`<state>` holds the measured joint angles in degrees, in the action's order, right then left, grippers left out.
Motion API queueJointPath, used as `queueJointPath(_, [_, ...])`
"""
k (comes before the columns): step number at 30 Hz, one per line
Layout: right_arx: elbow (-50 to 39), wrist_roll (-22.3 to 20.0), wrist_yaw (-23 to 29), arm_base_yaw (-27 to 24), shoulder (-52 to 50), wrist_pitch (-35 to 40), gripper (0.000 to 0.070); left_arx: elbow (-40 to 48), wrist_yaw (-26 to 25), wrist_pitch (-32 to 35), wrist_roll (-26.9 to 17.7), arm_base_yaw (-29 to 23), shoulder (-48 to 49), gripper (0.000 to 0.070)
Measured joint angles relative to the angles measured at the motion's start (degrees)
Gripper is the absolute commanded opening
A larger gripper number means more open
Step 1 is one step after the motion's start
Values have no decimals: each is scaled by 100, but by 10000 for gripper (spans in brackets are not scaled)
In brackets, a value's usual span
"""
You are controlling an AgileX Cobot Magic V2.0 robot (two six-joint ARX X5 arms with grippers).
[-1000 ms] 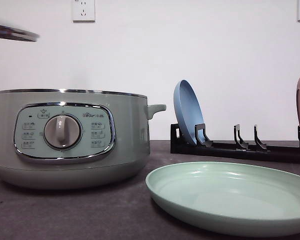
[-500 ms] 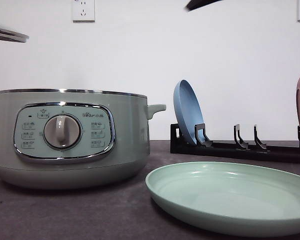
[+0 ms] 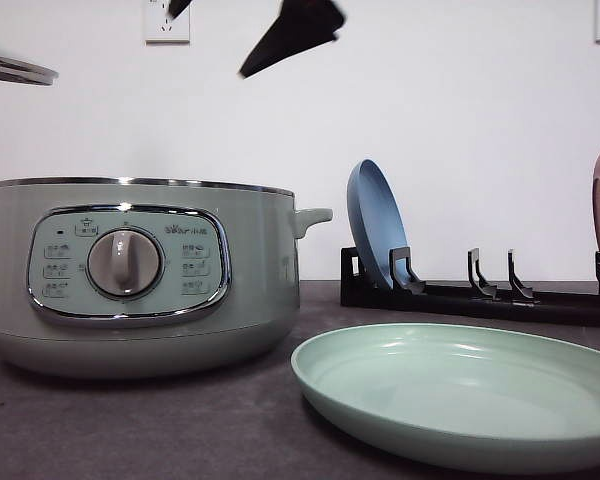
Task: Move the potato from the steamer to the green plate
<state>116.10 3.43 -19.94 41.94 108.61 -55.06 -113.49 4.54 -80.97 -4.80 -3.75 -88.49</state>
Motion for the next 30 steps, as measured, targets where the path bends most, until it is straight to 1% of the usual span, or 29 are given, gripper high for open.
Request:
queueJointPath(6, [560,9,450,236,663,19,551,0,-49,0,0,0,0,0])
queueJointPath(12, [622,136,930,388,1248,167,566,0,-108,0,2,0,0,0])
queueJointPath(22, [622,425,1183,512,1750,440,573,0,-172,0,0,0,1,0])
queueJointPath(30, [622,498,1504,570,2004,517,573,0,-192,0,0,0,0,0])
